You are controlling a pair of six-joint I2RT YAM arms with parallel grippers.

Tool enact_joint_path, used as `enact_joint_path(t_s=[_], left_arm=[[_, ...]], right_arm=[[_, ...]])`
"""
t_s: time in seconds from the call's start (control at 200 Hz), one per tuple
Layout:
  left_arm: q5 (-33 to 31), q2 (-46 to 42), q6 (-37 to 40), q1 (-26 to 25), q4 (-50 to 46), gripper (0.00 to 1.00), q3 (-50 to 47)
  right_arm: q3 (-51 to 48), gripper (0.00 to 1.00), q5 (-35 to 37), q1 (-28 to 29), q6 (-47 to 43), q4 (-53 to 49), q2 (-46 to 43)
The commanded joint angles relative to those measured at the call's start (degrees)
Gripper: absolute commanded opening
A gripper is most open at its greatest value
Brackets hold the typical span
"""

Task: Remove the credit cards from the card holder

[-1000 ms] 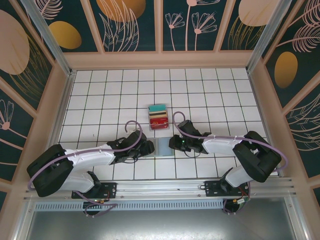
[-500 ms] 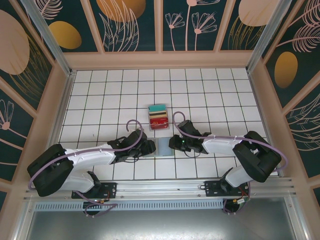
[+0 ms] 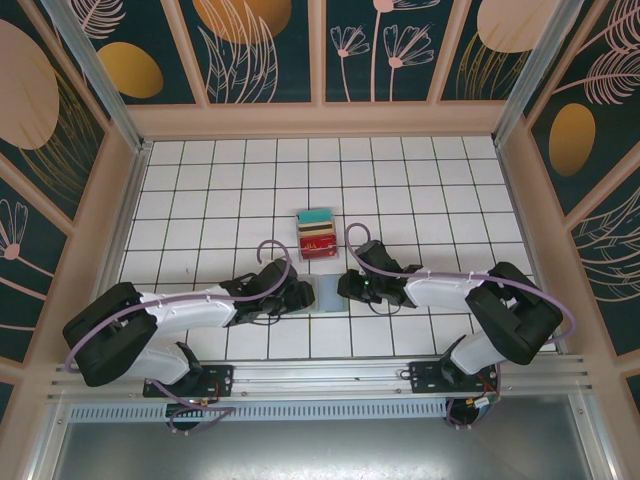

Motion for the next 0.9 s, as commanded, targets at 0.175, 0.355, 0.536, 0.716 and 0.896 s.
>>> enact_joint_path(t_s=[0.175,0.355,0.536,0.716,0.896], left_arm=[[3.4,1.6,1.9,-0.6,2.4,0.61,2.0],[3.3,0.1,2.9,-0.7,1.5,0.82,3.3],[5.4,-0.2,3.6,-0.9,3.9,0.88,4.0],[4.7,0.0,3.4,-1.1,2.7,0.87,4.4],[0.8,-2.7,3.1,-1.0,-1.1,0.84,3.6]], right_arm=[[-0.2,0.26,-0.6,1.2,0.8,0.1,2.1],[0.1,0.26,-0.6,1.2,0.8,0.1,2.4],[0.3,0.26,-0.6,1.2,1.0,0.0,2.8],[0.5,0.28,0.2,1.2,1.2,-0.6,2.5],[0.8,0.30,2.9,0.8,1.1,-3.3,0.0]])
